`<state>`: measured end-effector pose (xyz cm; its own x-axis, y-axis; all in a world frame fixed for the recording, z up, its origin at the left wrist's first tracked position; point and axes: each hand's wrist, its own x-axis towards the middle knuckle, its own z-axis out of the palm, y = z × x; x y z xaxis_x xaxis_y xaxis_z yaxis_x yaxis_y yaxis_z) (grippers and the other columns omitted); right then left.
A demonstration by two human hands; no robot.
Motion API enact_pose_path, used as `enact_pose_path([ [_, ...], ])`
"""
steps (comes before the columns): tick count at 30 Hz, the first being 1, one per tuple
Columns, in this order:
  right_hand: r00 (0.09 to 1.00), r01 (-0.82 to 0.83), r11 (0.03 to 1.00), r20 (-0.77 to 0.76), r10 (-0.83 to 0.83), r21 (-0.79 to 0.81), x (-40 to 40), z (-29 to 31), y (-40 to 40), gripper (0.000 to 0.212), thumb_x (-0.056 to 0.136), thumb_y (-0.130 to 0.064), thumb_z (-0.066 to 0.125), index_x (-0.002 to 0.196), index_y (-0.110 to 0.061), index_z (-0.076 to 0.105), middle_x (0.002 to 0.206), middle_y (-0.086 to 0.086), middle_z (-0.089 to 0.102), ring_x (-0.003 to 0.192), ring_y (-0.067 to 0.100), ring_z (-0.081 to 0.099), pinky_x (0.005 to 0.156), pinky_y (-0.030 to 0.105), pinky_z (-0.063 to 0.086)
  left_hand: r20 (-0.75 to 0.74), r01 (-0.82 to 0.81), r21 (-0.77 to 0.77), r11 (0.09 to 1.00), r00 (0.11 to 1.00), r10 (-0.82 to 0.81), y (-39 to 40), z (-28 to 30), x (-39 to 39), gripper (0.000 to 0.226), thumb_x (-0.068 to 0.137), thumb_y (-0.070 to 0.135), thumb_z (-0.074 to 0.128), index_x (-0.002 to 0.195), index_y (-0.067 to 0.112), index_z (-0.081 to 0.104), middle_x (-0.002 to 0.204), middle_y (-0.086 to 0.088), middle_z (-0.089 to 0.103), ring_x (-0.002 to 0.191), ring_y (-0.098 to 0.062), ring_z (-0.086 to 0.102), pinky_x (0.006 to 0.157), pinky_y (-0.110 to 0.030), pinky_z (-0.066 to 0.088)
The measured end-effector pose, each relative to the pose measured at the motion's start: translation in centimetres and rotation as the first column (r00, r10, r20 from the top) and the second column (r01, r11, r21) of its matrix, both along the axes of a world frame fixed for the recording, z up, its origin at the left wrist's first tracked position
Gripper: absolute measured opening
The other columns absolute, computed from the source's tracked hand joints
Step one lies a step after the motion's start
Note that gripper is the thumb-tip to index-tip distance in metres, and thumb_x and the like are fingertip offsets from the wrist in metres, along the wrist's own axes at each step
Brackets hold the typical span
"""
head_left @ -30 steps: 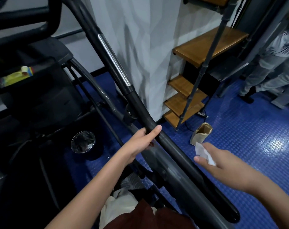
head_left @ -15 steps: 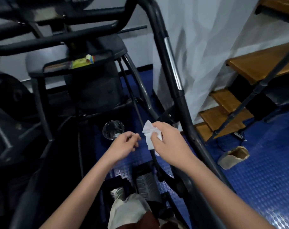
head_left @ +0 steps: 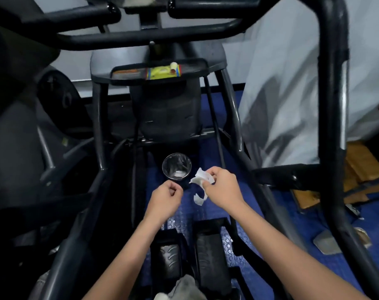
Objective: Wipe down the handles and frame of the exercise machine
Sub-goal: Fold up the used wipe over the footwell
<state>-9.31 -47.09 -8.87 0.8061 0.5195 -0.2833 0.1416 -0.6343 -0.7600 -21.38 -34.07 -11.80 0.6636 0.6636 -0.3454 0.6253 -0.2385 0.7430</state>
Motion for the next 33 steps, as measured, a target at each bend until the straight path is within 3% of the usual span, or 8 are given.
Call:
enact_pose_path([
  [2,1.000,0.019,1.000,-0.004,-0.020,-0.018,0.7,-1.4,1.7,0.013,0.088,-0.020,0.066,0.080,-0.030,0.063,0.068,-0.012,0.066,0.058,0.001,0.058,0.043,0.014,0.037,-0.047,0.018,0.039,0.999,0.999,-0.017,2.0,-0.9,0.3,0.012,0.094,0.023,0.060,0.083,0.024,0.064,0.059,0.008,0.063,0.049,0.002,0.053,0.050,-0.012,0.040],
  [6,0.999,0.040,0.998,0.016,-0.040,-0.053,2.8,-5.1,5.0,0.014,0.090,-0.018,0.064,0.079,-0.027,0.062,0.074,-0.007,0.067,0.059,0.008,0.060,0.043,0.018,0.039,-0.143,0.048,0.110,0.993,0.989,-0.032,5.9,-3.2,1.5,0.013,0.092,0.028,0.057,0.081,0.024,0.062,0.057,0.009,0.064,0.059,-0.009,0.061,0.063,-0.028,0.049],
  [10,0.998,0.048,0.995,0.039,-0.045,-0.083,5.1,-9.7,8.2,0.017,0.088,-0.015,0.063,0.076,-0.026,0.062,0.082,-0.002,0.067,0.068,0.014,0.064,0.052,0.028,0.050,-0.199,0.083,0.157,0.984,0.979,-0.050,8.8,-6.5,2.8,0.014,0.091,0.026,0.054,0.078,0.026,0.060,0.059,0.007,0.065,0.059,-0.014,0.063,0.064,-0.032,0.054],
  [12,0.998,0.052,0.995,0.048,-0.049,-0.081,6.2,-12.3,9.5,0.015,0.089,-0.016,0.064,0.077,-0.025,0.062,0.090,0.000,0.065,0.072,0.012,0.062,0.054,0.024,0.047,-0.220,0.101,0.187,0.977,0.974,-0.059,10.0,-8.7,3.5,0.014,0.091,0.025,0.053,0.078,0.025,0.059,0.064,0.005,0.066,0.062,-0.014,0.064,0.063,-0.033,0.055],
  [15,0.999,0.042,0.995,0.034,-0.039,-0.091,8.0,-16.9,11.2,0.010,0.090,-0.017,0.063,0.082,-0.022,0.064,0.090,0.001,0.066,0.070,0.008,0.060,0.049,0.016,0.039,-0.236,0.112,0.199,0.974,0.970,-0.064,11.3,-12.8,4.6,0.014,0.091,0.025,0.053,0.079,0.025,0.060,0.070,0.005,0.066,0.065,-0.015,0.063,0.063,-0.033,0.055],
  [20,1.000,0.016,0.994,-0.021,-0.018,-0.111,10.2,-24.6,13.6,0.010,0.089,-0.013,0.064,0.083,-0.021,0.061,0.083,0.001,0.066,0.067,0.014,0.058,0.053,0.021,0.042,-0.313,0.158,0.189,0.969,0.945,-0.093,13.0,-21.0,6.5,0.010,0.092,0.027,0.054,0.090,0.021,0.063,0.082,0.001,0.066,0.076,-0.020,0.063,0.065,-0.030,0.048],
  [30,1.000,0.008,0.980,0.010,-0.006,-0.199,15.6,-39.4,20.8,0.012,0.088,-0.019,0.062,0.098,-0.018,0.069,0.090,0.001,0.066,0.076,0.019,0.058,0.061,0.024,0.042,-0.389,0.156,0.129,0.979,0.917,-0.094,19.5,-37.9,11.9,0.017,0.089,0.024,0.059,0.100,0.014,0.067,0.100,-0.010,0.071,0.095,-0.031,0.068,0.086,-0.037,0.055],
  [33,1.000,-0.025,0.984,0.008,0.027,-0.179,17.2,-43.0,23.9,0.011,0.092,-0.023,0.057,0.082,-0.021,0.062,0.079,-0.003,0.059,0.072,0.014,0.054,0.063,0.021,0.039,-0.402,0.167,0.164,0.972,0.911,-0.089,22.7,-41.4,14.3,0.017,0.092,0.023,0.057,0.102,0.014,0.068,0.105,-0.013,0.072,0.102,-0.033,0.068,0.091,-0.039,0.055],
])
